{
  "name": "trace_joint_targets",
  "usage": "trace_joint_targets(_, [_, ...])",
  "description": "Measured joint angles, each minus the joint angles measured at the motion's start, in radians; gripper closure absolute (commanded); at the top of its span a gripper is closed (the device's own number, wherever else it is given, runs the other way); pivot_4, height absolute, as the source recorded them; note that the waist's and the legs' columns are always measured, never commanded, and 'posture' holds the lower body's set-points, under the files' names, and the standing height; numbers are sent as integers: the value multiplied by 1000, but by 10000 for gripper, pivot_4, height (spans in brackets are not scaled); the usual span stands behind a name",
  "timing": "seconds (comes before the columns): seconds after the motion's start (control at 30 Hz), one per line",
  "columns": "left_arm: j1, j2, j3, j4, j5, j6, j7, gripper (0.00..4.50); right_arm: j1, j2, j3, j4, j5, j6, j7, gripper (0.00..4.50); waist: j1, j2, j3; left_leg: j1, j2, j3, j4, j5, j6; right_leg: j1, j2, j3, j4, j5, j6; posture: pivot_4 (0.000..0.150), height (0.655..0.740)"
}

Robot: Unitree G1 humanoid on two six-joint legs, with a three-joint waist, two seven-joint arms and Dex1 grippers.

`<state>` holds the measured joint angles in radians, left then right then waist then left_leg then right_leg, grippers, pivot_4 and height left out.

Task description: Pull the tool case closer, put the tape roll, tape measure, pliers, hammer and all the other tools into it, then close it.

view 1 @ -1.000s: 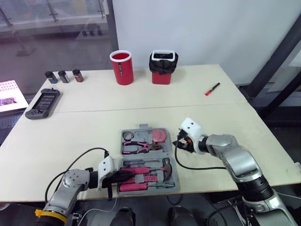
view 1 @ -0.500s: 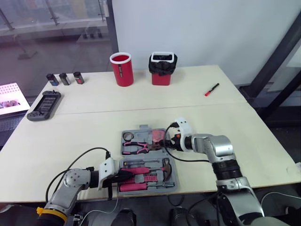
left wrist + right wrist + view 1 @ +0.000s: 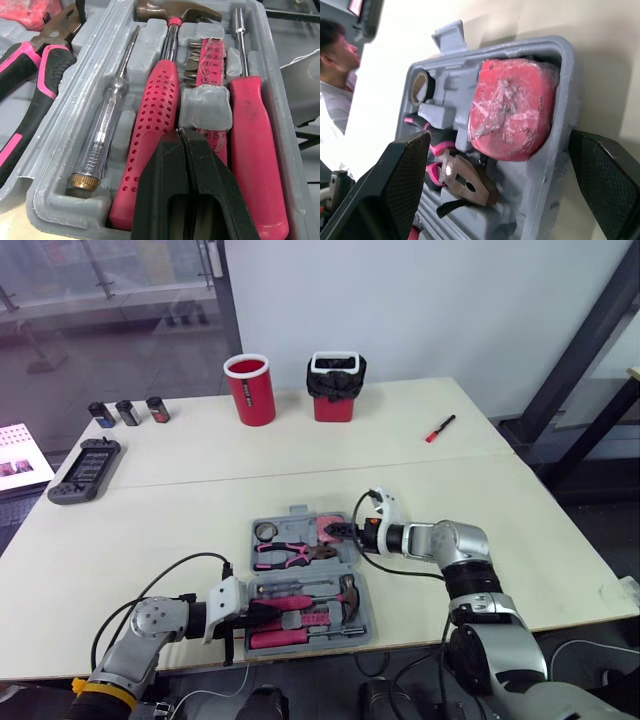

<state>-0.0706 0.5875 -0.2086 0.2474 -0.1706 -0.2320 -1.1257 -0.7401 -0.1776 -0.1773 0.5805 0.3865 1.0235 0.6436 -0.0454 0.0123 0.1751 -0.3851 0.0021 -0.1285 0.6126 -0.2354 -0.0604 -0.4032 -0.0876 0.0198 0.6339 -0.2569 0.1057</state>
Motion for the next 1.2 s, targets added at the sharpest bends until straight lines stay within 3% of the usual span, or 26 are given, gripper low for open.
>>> trace_joint_targets(0.33, [1,5,-4,2,8,-21,6,45000,0,-49,62,-44,13,-44,128,479,0,1,0,0,0,0,0,0,0,0,0,0,0,0,0,1500,7387])
trace_joint_targets(0.9, [-2,10,-7,20,9,-58,2,45000,112,-148,152,-421,78,30,216,479,-1,1,0,0,0,0,-1,0,0,-1,0,0,0,-1,1,1500,7387])
trace_joint_targets(1.2, [40,118,8,-174,-28,162,-24,45000,112,-155,173,-430,108,33,219,479,-22,0,1,-5,2,0,-3,-1,1,-6,1,0,0,-1,6,1500,7387])
